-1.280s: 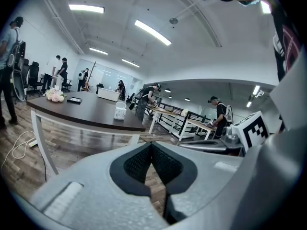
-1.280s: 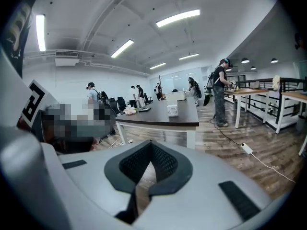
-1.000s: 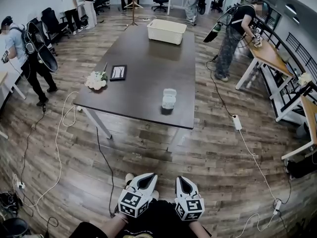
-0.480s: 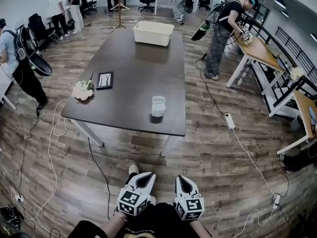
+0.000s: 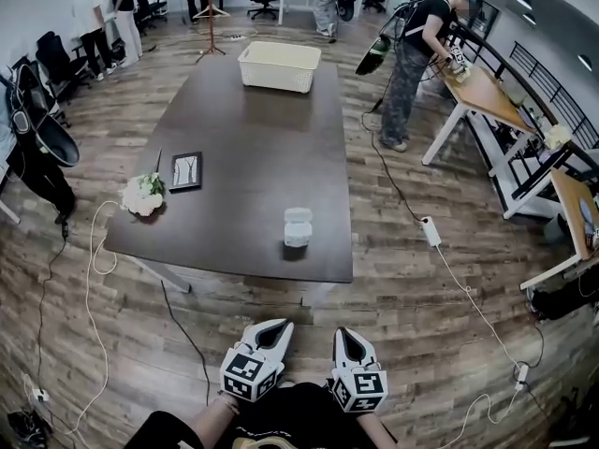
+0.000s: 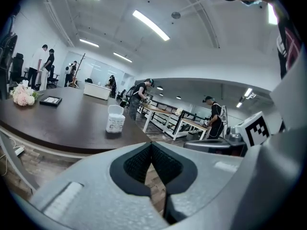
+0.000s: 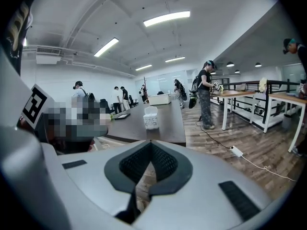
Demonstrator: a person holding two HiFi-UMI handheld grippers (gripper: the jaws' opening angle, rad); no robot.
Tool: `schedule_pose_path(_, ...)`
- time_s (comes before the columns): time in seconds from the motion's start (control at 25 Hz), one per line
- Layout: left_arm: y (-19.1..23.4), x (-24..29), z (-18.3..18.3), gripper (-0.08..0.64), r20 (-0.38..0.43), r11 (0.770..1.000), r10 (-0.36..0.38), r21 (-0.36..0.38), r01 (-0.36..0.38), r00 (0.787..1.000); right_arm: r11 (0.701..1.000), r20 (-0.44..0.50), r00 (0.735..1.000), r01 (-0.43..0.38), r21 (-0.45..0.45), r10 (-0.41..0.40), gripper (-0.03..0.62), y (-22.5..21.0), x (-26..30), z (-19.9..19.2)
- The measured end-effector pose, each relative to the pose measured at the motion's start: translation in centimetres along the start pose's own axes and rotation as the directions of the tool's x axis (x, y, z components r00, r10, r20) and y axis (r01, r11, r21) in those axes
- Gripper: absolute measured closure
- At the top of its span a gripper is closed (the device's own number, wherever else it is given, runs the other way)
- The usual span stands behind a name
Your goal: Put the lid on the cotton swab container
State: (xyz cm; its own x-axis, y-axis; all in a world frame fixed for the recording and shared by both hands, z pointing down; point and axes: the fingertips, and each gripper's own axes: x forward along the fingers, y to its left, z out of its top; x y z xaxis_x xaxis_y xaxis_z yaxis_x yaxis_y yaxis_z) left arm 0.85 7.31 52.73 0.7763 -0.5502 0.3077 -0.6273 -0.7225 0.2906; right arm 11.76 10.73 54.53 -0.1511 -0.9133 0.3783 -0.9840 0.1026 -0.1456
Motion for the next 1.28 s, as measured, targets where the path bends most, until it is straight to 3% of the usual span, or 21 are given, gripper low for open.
schedule_pose_path(0.24, 4.7, 1.9, 2.1, 0.552, -0.025, 0.999, -0.035, -0.004, 0.035, 0.999, 1.0, 0.0, 1.0, 0.016, 0.021, -0.016, 0.584, 1.2, 4.3, 1.9)
schedule_pose_path(0.52, 10.2, 5.2, 4.3, 0.552, -0.049, 0.996, -0.091, 0.02, 0.092, 0.995, 0.989, 0.021, 0.994, 0.108, 0.097, -0.11, 0.584, 0.5, 9.1, 3.6)
schedule_pose_path(0.8, 12.9, 6.7, 5.8, 0.552, -0.074, 0.987, -0.158, 0.016, 0.159, 0.985, 0.984, 0.036, 0.99, 0.128, 0.126, -0.134, 0.584, 1.4, 12.9, 5.3)
schedule_pose_path(1.08, 14.3, 7.8, 6.4, 0.552, -0.083, 0.991, -0.131, 0.001, 0.131, 0.988, 0.993, 0.028, 0.997, 0.067, 0.096, -0.07, 0.584, 1.4, 15.7, 7.1)
schedule_pose_path(1.28, 15.3, 9.1, 7.1, 0.552, -0.07, 0.998, -0.06, -0.018, 0.059, 0.996, 0.996, -0.003, 0.999, 0.036, 0.086, -0.036, 0.584, -0.9, 16.8, 7.6)
